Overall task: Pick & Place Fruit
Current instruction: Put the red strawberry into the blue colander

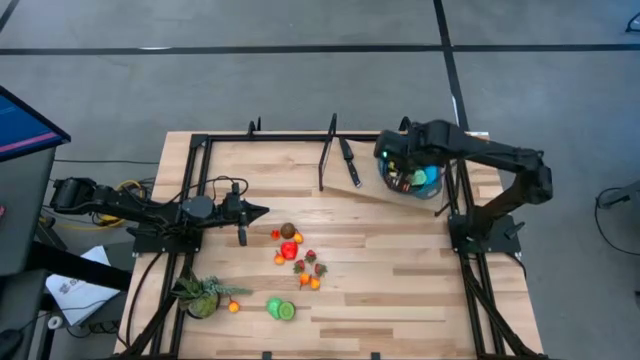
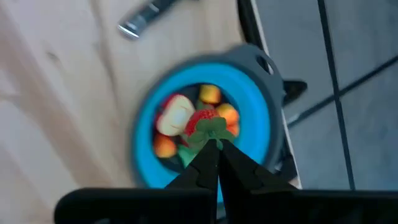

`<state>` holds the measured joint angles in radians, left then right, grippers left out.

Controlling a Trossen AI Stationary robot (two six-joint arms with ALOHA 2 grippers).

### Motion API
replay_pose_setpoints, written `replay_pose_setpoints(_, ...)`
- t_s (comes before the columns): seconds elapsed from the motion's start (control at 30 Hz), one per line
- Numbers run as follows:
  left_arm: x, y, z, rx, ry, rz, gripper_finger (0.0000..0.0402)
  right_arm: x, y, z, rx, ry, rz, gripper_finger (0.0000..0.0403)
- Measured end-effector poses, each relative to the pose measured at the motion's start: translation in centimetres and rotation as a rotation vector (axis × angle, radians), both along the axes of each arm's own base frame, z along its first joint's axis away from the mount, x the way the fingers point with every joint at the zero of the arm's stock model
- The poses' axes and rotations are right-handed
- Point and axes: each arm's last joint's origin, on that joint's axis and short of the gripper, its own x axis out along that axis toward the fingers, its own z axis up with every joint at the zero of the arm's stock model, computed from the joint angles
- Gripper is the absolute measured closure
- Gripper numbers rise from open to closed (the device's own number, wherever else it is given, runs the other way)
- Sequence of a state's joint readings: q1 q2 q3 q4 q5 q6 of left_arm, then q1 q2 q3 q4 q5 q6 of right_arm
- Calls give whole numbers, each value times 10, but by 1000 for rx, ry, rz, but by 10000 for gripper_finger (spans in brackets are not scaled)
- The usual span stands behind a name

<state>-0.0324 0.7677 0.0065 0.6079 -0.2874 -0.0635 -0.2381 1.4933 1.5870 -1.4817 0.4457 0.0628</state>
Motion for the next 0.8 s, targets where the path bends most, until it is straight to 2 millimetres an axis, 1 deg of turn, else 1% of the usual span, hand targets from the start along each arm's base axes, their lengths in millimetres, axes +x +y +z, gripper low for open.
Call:
replay_pose_setpoints(0.1, 0, 0, 0, -2, 0, 0, 401, -7, -19, -7, 18, 45, -44, 403)
replay_pose_setpoints(0.3, 0, 0, 0, -4, -1, 1, 401, -23, -52, -33, 103, 124, -100, 403)
replay_pose_setpoints(0.43, 0, 0, 0, -4, -1, 1, 401, -29, -69, -48, 168, 107, -108, 403)
replay_pose_setpoints(0.67, 0, 0, 0, -1, 0, 0, 401, -36, -90, -65, 232, 44, -92, 403)
replay_pose_setpoints(0.8, 0, 0, 0, -1, 0, 0, 401, -42, -97, -73, 256, 42, -103, 403)
